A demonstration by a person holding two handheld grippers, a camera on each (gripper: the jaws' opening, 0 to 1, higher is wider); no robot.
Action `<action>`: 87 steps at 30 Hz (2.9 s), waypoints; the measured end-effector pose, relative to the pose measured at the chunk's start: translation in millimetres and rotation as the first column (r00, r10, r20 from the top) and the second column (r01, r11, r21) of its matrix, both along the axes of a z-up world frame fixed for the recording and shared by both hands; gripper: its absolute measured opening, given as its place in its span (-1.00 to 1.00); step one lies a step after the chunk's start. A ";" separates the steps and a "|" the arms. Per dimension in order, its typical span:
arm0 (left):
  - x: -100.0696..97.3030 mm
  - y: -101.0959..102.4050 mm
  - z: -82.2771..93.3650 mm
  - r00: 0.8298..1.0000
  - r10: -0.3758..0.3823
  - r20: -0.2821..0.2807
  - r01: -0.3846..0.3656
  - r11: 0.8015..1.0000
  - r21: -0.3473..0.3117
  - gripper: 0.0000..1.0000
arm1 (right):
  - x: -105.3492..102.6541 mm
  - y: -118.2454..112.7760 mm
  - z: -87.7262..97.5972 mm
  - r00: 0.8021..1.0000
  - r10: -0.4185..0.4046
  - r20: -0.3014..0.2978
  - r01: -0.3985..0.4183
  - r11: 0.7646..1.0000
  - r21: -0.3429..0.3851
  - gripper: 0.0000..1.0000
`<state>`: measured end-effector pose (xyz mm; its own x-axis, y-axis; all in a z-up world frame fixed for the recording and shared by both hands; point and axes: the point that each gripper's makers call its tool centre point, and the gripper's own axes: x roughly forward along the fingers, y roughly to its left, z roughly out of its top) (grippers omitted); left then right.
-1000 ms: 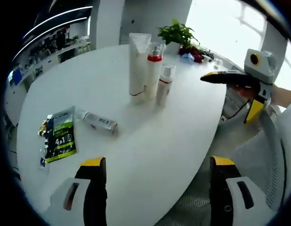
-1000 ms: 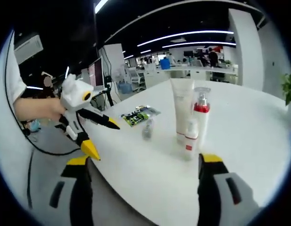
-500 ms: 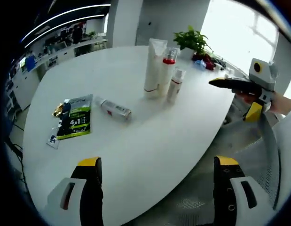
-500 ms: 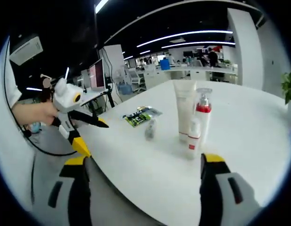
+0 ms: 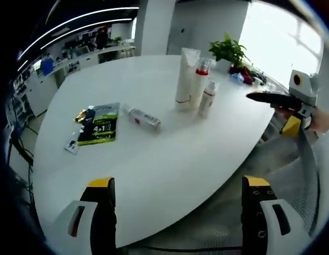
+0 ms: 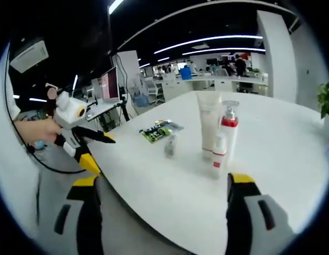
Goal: Arrange the skincare products in the storage area until every visible bottle or jar stands upright without overlapping.
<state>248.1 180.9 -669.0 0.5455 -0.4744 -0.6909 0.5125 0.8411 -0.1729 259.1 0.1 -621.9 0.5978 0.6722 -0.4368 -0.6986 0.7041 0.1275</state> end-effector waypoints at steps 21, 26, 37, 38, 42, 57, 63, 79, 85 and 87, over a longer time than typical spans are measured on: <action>3.4 2.1 -4.0 0.999 0.052 -0.016 -0.052 0.998 0.023 0.94 | -0.8 -0.5 -10.5 1.000 0.025 0.007 -0.025 0.998 -0.061 0.99; 4.4 2.5 -4.0 0.998 0.057 -0.014 -0.057 0.998 0.020 0.94 | -0.5 -0.6 -11.6 1.000 0.027 0.001 -0.027 0.998 -0.063 0.99; 4.5 1.7 -2.0 1.000 0.030 0.003 -0.030 0.999 0.012 0.94 | -0.6 1.4 -15.5 0.999 0.034 -0.011 -0.035 0.995 -0.095 0.96; 4.4 1.6 -1.8 1.000 0.025 0.005 -0.025 1.000 0.010 0.94 | 0.3 1.6 -15.9 0.999 0.032 -0.012 -0.033 0.995 -0.099 0.96; 3.8 -1.0 -0.4 1.000 0.001 0.017 -0.001 1.000 0.002 0.94 | 5.0 2.4 -16.7 0.999 0.025 -0.020 -0.027 0.995 -0.101 0.93; 6.8 -4.1 5.5 0.998 -0.023 0.056 0.025 0.999 -0.039 0.94 | 24.9 32.9 -12.2 0.998 0.041 -0.048 -0.045 0.996 -0.082 0.85; 7.5 -4.4 7.5 0.998 -0.019 0.061 0.022 0.998 -0.057 0.94 | 35.5 51.1 -10.3 0.996 0.080 -0.047 -0.084 0.993 -0.088 0.80; 5.6 -6.8 11.5 0.996 -0.034 0.079 0.040 0.996 -0.076 0.93 | 68.5 85.5 -23.1 0.988 0.136 -0.079 -0.145 0.982 -0.124 0.60; 6.0 -6.6 13.6 0.997 -0.027 0.078 0.035 0.995 -0.098 0.92 | 84.2 97.0 -27.0 0.987 0.132 -0.093 -0.143 0.981 -0.130 0.52; 5.9 -6.5 13.0 0.996 -0.029 0.079 0.037 0.995 -0.097 0.92 | 88.0 100.6 -28.4 0.986 0.131 -0.101 -0.144 0.981 -0.131 0.45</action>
